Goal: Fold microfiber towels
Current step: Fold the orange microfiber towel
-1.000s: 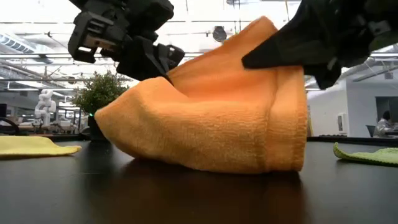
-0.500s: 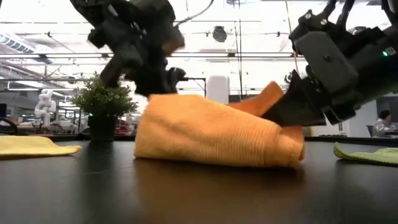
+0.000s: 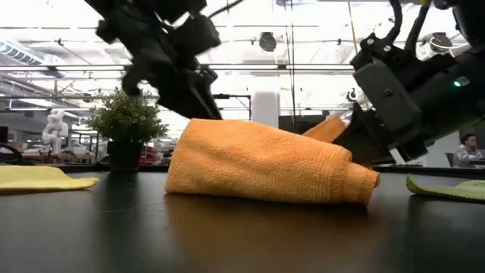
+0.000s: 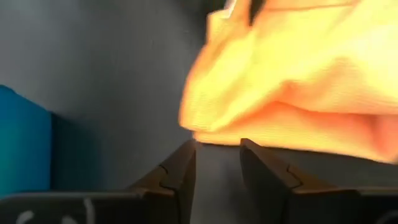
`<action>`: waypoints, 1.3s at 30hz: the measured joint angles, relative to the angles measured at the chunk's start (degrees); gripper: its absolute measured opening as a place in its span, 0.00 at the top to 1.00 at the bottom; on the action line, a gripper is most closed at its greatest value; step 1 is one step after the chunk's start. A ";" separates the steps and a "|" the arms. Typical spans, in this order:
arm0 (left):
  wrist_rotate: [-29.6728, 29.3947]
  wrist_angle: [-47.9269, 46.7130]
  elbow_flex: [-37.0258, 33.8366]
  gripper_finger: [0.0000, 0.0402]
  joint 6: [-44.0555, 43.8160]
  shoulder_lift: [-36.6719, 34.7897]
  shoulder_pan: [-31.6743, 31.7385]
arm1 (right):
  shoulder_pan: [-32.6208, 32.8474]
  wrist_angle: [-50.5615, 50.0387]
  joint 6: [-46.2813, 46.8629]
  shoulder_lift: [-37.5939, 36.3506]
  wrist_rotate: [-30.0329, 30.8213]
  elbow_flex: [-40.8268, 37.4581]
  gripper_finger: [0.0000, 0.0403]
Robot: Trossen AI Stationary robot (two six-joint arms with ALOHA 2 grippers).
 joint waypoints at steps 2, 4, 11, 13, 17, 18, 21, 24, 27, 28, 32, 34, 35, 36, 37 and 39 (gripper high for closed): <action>0.00 -1.55 -0.06 0.66 -1.56 -1.69 -2.12 | -0.57 1.29 -2.25 -0.03 0.13 0.00 0.93; 0.02 -2.54 0.05 0.65 -2.78 -2.71 -4.57 | -1.12 2.96 -4.57 -0.04 0.16 0.00 0.88; -3.48 -5.46 -0.04 0.64 -6.08 -3.52 -14.00 | -2.15 4.43 -11.59 -1.49 0.41 0.04 0.65; -5.47 -5.76 -0.04 0.64 -6.37 -3.52 -16.22 | -2.31 2.85 -12.90 -3.11 1.36 0.04 0.59; -8.54 -6.85 -0.04 0.64 -8.18 -3.52 -19.05 | -2.32 -0.72 -16.63 -8.39 5.18 0.04 0.51; -8.99 -6.85 -0.05 0.64 -8.63 -3.52 -19.48 | -2.34 -1.34 -17.57 -9.91 5.26 0.04 0.50; -9.25 -3.91 -2.04 0.64 -9.63 -3.52 -20.16 | -2.28 -0.42 -21.69 -13.75 3.30 0.08 0.49; -9.21 1.81 -6.26 0.64 -10.30 -3.52 -19.77 | -1.90 1.82 -24.21 -14.92 -3.42 0.11 0.50; -5.70 11.16 -11.33 0.64 -11.50 -3.52 -18.55 | -1.87 4.90 -25.88 -12.67 -10.09 0.11 0.53; -3.86 14.74 -13.03 0.64 -12.02 -3.52 -18.00 | -1.89 5.55 -26.41 -11.52 -11.86 0.11 0.54; 0.04 23.79 -18.13 0.64 -14.86 -3.51 -15.54 | -2.91 8.48 -26.95 -6.86 -15.62 0.11 0.58; 1.35 26.36 -19.53 0.64 -16.15 -3.50 -14.68 | -4.03 9.38 -26.12 -5.43 -16.33 0.11 0.59; 2.09 27.18 -19.89 0.64 -16.49 -3.50 -14.29 | -4.63 9.32 -25.79 -5.00 -16.29 0.10 0.59; 2.42 27.69 -20.04 0.64 -16.95 -3.33 -14.05 | -5.26 9.35 -25.74 -4.70 -16.27 0.10 0.60; 2.67 28.19 -20.05 0.64 -17.46 -2.79 -13.78 | -5.95 9.31 -25.81 -4.63 -16.25 0.10 0.60; 3.04 29.23 -20.11 0.64 -17.72 -1.47 -13.42 | -7.25 9.29 -26.77 -4.69 -16.25 0.09 0.60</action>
